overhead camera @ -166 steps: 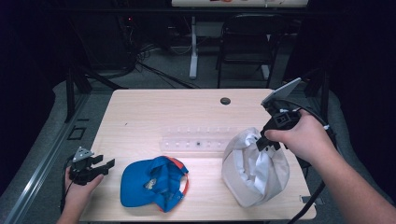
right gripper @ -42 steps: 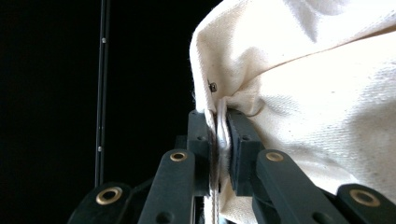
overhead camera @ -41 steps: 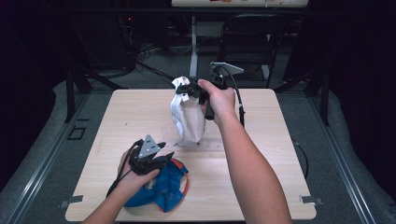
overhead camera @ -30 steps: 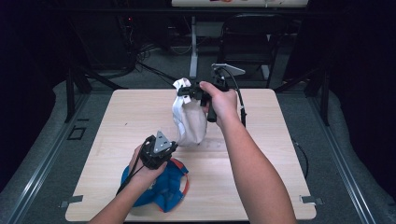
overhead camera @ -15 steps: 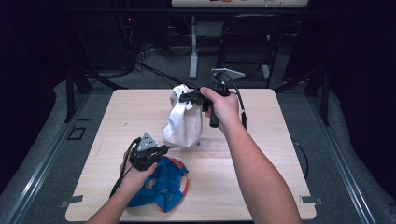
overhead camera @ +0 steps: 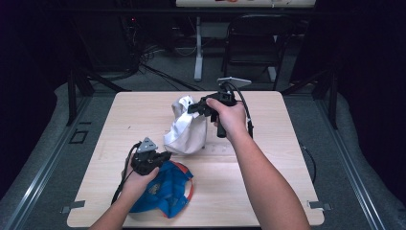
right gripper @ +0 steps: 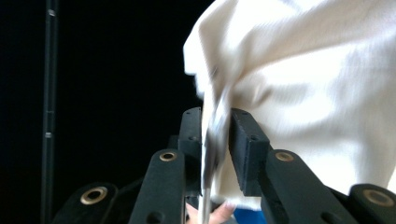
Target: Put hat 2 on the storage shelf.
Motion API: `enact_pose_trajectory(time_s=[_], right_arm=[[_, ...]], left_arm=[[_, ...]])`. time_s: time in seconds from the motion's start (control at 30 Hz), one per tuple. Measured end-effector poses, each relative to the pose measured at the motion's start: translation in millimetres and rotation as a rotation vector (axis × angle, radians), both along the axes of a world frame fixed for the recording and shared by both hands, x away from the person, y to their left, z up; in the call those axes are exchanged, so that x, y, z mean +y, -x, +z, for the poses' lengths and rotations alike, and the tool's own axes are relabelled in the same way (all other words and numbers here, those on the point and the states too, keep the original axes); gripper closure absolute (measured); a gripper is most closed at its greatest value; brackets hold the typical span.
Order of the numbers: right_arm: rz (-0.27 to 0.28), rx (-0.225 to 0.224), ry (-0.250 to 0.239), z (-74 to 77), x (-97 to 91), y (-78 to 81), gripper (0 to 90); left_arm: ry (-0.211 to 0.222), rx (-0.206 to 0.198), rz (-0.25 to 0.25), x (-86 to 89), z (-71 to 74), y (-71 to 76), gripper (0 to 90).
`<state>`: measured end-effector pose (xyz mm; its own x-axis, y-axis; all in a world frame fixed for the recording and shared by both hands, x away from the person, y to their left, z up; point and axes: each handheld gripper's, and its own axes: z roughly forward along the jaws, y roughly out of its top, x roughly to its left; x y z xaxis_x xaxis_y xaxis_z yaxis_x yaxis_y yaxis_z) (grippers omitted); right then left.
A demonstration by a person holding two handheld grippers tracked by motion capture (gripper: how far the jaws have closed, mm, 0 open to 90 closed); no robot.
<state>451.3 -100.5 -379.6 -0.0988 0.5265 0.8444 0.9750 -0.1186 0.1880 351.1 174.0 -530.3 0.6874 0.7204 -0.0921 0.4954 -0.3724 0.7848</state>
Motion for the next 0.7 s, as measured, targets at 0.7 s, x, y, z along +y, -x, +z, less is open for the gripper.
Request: enact_pose_trajectory(time_s=[0.7], right_arm=[[-0.003,-0.285,0.095,-3.9,-50.9,60.8,55.5]], left_arm=[[-0.016,-0.042,-0.011,11.8,10.8,21.9,71.7]])
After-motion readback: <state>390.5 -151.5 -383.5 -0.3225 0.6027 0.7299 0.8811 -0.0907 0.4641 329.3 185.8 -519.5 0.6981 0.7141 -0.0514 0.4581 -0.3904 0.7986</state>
